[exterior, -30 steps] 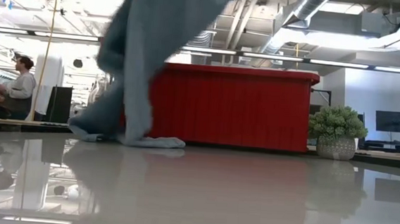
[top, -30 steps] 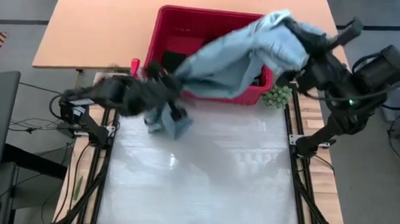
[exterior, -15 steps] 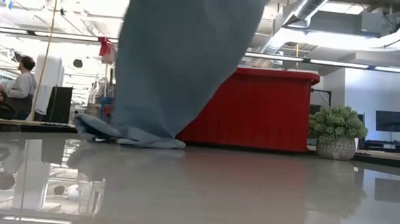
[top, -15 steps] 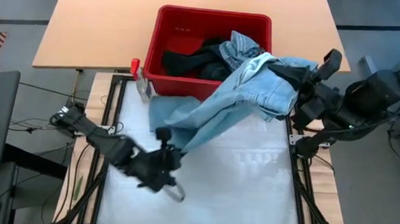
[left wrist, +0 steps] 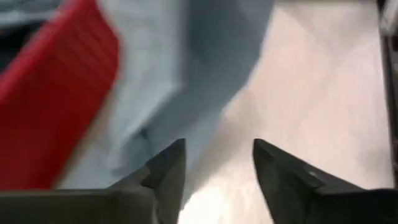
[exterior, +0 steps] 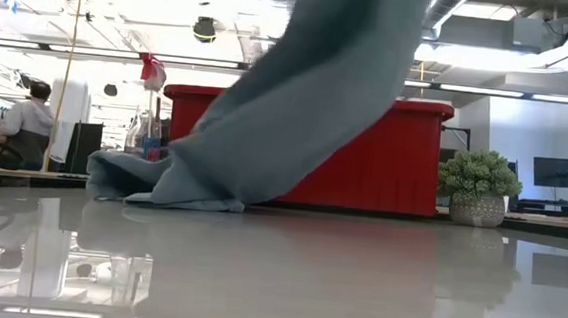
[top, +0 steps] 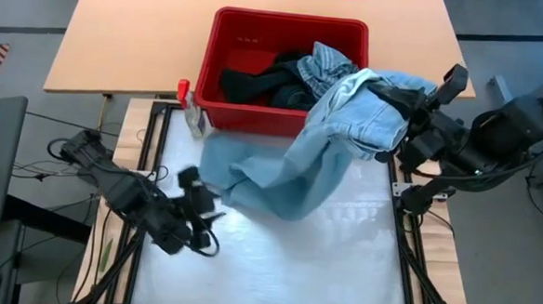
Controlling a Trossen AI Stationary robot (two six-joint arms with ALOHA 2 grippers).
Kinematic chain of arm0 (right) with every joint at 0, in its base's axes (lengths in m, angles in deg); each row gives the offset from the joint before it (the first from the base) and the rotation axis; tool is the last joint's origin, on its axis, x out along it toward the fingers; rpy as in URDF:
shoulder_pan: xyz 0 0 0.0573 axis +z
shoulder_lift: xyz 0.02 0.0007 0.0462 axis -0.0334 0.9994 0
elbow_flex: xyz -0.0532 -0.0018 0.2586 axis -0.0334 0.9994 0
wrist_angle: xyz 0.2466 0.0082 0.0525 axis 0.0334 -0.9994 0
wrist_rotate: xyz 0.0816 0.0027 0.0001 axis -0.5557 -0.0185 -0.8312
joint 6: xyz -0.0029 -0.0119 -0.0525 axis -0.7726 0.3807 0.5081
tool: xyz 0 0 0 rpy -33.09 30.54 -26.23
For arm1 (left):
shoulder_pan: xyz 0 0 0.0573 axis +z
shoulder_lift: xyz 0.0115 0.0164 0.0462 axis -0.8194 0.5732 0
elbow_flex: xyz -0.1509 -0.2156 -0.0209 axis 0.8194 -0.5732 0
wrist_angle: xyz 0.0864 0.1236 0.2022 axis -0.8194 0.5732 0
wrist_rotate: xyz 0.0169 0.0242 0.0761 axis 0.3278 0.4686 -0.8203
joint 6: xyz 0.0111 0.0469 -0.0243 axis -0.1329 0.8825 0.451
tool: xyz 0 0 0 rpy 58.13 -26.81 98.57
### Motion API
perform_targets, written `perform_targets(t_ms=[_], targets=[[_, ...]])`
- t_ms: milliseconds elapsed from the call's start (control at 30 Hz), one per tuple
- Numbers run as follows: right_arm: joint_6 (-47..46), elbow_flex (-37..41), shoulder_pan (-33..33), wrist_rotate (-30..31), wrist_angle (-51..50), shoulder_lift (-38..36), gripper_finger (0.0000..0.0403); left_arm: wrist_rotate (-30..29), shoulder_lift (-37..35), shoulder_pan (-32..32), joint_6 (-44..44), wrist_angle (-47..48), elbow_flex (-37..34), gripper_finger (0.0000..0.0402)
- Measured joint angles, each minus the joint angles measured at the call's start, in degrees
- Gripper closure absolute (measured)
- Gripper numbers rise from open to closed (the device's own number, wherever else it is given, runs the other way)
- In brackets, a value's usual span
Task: Fold laundry
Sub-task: Fold the blue pants from the red laundry bin
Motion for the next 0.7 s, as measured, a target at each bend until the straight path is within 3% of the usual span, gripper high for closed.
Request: perform_targets(t_ms=[100, 167, 400, 533, 700], targets=[[-2.9, 0.0, 1.26, 2.67, -4.46, 0.35, 0.0358, -12.71, -4.24, 0.75, -0.61, -0.94, 0.22, 0.0203], [-2.97, 0.0, 1.79, 4.57, -4.93, 1.3, 0.0358, -15.31, -6.16, 4.38, 0.87, -4.39, 0.3, 0.0205], [-3.29, 0.04, 3.88, 4.05, -4.88, 5.28, 0.0358, -7.94, -2.65, 19.33, 15.66, -33.48, -7.0, 0.0247], [-4.59, 0.04, 4.99, 4.01, -5.03, 6.31, 0.0358, -9.43, -0.07, 24.19, 16.3, -44.04, -9.18, 0.0274], [-5.56, 0.09, 5.37, 4.13, -5.06, 6.01, 0.0358, -2.49, 4.94, 25.47, 14.31, -56.34, -16.52, 0.0303]])
